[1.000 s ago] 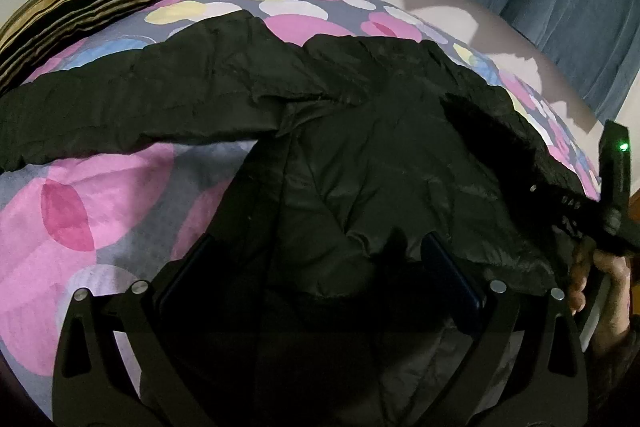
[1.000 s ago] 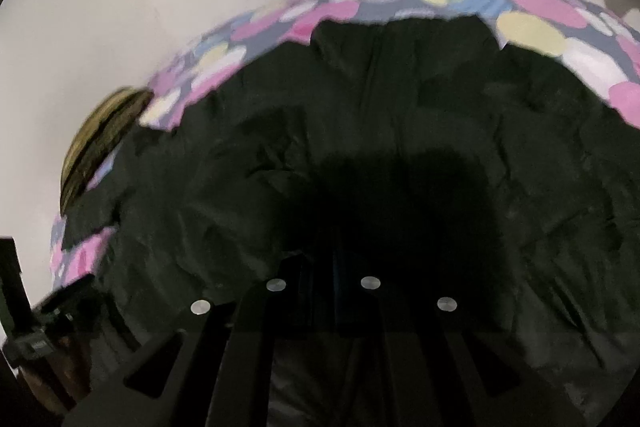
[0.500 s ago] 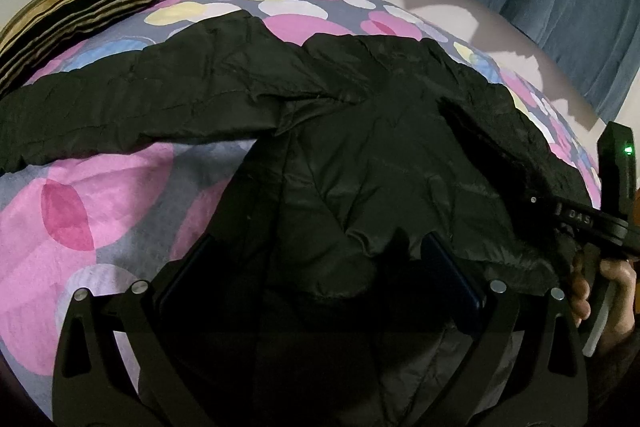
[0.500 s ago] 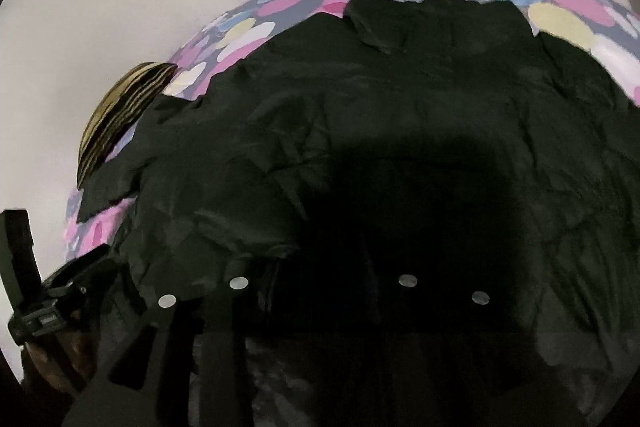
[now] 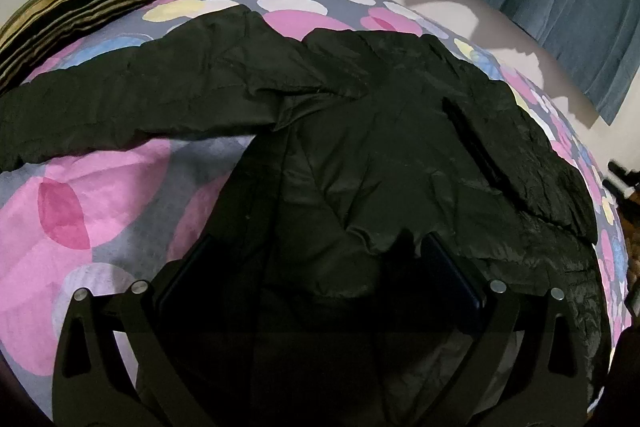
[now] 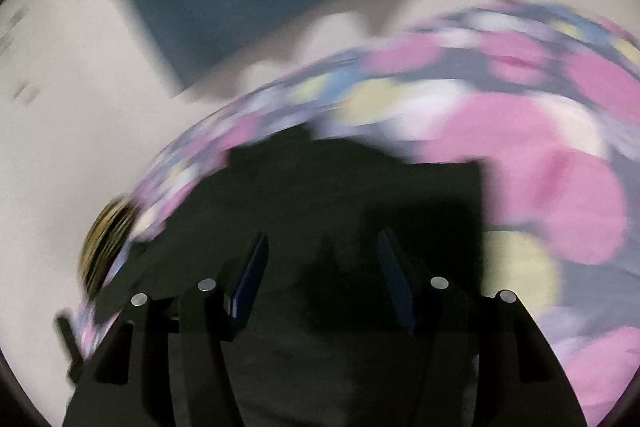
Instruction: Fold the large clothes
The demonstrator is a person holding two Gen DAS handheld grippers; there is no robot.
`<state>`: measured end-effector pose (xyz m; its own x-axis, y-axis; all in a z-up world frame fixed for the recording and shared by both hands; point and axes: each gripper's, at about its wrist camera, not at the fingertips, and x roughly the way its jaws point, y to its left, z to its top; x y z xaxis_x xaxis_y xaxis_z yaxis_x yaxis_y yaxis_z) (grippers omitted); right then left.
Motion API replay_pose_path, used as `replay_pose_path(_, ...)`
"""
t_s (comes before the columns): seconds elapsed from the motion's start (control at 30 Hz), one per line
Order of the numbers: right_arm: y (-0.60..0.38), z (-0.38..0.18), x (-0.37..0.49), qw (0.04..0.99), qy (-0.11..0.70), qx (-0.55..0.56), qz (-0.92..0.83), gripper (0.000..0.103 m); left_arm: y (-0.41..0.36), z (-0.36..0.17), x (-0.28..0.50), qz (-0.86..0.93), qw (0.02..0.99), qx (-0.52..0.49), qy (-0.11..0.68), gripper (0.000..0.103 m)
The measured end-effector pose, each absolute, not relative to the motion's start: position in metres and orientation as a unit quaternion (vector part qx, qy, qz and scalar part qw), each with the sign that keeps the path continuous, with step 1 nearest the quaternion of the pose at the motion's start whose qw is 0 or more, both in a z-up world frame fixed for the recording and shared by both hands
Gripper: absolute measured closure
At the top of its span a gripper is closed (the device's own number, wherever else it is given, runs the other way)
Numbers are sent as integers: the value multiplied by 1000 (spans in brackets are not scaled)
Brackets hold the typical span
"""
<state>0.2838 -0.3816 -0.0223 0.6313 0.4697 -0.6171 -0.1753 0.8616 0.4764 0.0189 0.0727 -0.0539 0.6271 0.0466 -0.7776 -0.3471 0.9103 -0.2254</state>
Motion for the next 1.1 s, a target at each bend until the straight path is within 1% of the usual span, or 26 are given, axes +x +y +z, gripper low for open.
replay_pose_path(0.07, -420, -49, 305, 870, 414, 233, 131, 46, 73, -54, 19, 111, 884, -179, 417, 2)
replay_pose_path(0.17, -440, -82, 325, 841, 446, 275, 132, 47, 73, -55, 20, 112, 884, -179, 418, 2)
replay_pose_path(0.2, -440, -91, 331, 833, 456, 282, 139, 58, 72, -55, 19, 112, 884, -179, 418, 2)
replay_pose_path(0.23, -438, -100, 337, 823, 469, 284, 148, 73, 72, -56, 20, 112, 884, -178, 418, 2)
replay_pose_path(0.33, -434, -112, 350, 823, 482, 267, 135, 77, 72, -58, 20, 112, 883, -176, 420, 2)
replay_pose_path(0.47, -441, -111, 349, 817, 478, 290, 143, 77, 73, -60, 20, 110, 882, -179, 421, 2)
replay_pose_path(0.5, -443, -110, 347, 814, 478, 296, 144, 73, 74, -60, 19, 110, 882, -180, 421, 2)
replay_pose_path(0.6, -446, -104, 335, 814, 474, 302, 146, 69, 74, -60, 20, 110, 882, -181, 421, 2)
replay_pose_path(0.77, -440, -106, 323, 813, 499, 272, 126, 71, 74, -61, 20, 110, 882, -181, 422, 2)
replay_pose_path(0.8, -439, -109, 324, 814, 499, 270, 122, 73, 74, -61, 19, 110, 882, -181, 422, 2)
replay_pose_path(0.9, -437, -111, 324, 820, 492, 266, 119, 73, 74, -61, 19, 110, 881, -181, 422, 2)
replay_pose_path(0.97, -438, -105, 321, 822, 488, 266, 123, 70, 75, -62, 20, 109, 881, -182, 424, 2)
replay_pose_path(1.03, -439, -97, 314, 828, 483, 262, 111, 59, 75, -63, 20, 109, 881, -182, 424, 2)
replay_pose_path(1.07, -438, -92, 307, 832, 478, 259, 106, 56, 75, -63, 20, 109, 881, -183, 424, 2)
replay_pose_path(1.1, -438, -88, 301, 835, 475, 257, 108, 51, 75, -63, 20, 109, 880, -183, 424, 2)
